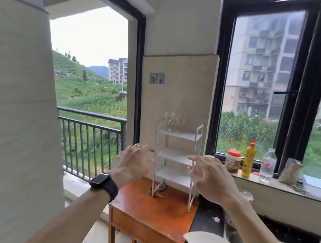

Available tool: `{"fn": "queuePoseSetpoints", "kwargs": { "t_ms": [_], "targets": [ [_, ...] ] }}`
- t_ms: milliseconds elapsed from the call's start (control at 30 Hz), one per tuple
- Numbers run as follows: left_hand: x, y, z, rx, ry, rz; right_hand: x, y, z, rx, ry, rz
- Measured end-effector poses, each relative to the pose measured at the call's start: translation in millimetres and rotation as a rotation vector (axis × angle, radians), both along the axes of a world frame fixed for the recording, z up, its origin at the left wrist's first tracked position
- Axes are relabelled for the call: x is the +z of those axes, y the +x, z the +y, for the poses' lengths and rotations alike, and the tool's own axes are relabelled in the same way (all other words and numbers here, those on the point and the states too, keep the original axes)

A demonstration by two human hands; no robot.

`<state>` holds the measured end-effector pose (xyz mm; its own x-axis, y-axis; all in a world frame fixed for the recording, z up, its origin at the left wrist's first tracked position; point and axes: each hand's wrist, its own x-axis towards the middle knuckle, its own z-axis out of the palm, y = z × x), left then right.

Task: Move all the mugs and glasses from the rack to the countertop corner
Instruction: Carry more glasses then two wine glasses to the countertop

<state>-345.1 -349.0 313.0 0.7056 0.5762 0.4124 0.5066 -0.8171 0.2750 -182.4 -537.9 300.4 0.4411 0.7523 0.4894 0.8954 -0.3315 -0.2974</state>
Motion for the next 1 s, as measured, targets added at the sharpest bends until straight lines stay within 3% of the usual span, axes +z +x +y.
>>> {"fn": "queuePoseSetpoints", "kwargs": {
  "t_ms": [633, 833, 1000],
  "targets": [
    [-22, 260, 290, -0.179, -0.234, -0.006, -26, 203, 285, -0.148, -0.018, 0.096],
    [-16, 352, 373, -0.244, -0.436, -0.059, -16, 268, 366, -0.246, 0.008, 0.178],
    [-28, 408, 413, -0.236, -0.716, -0.185, -19, 317, 424, -0.278, 0.161, 0.449]
  ]
}}
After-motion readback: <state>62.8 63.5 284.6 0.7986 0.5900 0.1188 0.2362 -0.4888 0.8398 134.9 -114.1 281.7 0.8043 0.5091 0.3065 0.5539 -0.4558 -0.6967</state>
